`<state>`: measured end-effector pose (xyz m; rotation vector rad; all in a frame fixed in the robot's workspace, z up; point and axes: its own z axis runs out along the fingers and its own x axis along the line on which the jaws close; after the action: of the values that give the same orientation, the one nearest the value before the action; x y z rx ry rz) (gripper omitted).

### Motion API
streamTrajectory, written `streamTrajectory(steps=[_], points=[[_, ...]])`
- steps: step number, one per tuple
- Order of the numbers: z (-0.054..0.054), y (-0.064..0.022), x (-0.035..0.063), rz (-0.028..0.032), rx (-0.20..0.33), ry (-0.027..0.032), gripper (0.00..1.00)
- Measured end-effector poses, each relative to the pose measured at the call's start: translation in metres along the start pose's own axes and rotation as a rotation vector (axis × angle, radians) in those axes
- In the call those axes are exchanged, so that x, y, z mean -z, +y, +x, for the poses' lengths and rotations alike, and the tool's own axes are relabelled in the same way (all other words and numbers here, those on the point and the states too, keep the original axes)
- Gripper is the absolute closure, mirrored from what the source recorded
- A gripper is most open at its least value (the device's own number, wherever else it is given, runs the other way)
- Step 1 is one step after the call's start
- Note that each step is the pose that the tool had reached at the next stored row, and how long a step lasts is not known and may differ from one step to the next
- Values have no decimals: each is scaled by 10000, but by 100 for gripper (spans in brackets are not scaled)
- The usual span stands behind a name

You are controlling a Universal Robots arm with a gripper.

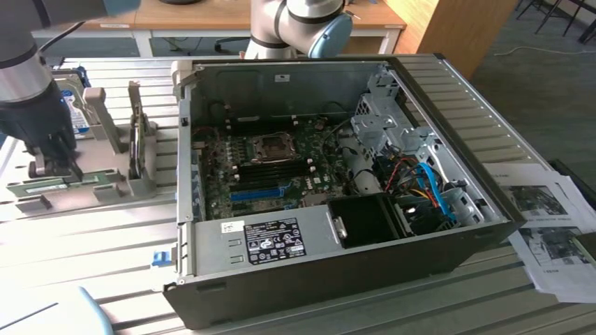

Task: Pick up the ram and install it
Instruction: 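Pick up the ram and move it above insertion slot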

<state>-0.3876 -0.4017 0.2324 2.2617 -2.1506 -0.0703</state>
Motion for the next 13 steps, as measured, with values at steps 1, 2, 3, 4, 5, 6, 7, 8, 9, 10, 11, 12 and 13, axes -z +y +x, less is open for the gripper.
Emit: streamTrajectory(steps=[1, 2, 3, 4, 5, 6, 7, 8, 9, 10, 11, 12, 13], points=[[0, 1, 11, 0, 0, 0, 89], [0, 1, 24, -2, 0, 1, 89], [-1, 2, 36, -2, 0, 1, 89], [-1, 2, 47, -1, 0, 0, 89], [-1, 3, 58, -1, 0, 1, 89], [-1, 3, 69, -2, 0, 1, 89], [-1, 4, 80, -1, 0, 1, 89], [-2, 4, 92, -1, 0, 1, 89], [-2, 5, 105, -2, 0, 1, 89], [-2, 5, 117, -1, 0, 1, 89], [-2, 6, 128, -1, 0, 1, 89], [-3, 6, 138, -1, 0, 1, 89], [-3, 7, 149, -1, 0, 0, 89]])
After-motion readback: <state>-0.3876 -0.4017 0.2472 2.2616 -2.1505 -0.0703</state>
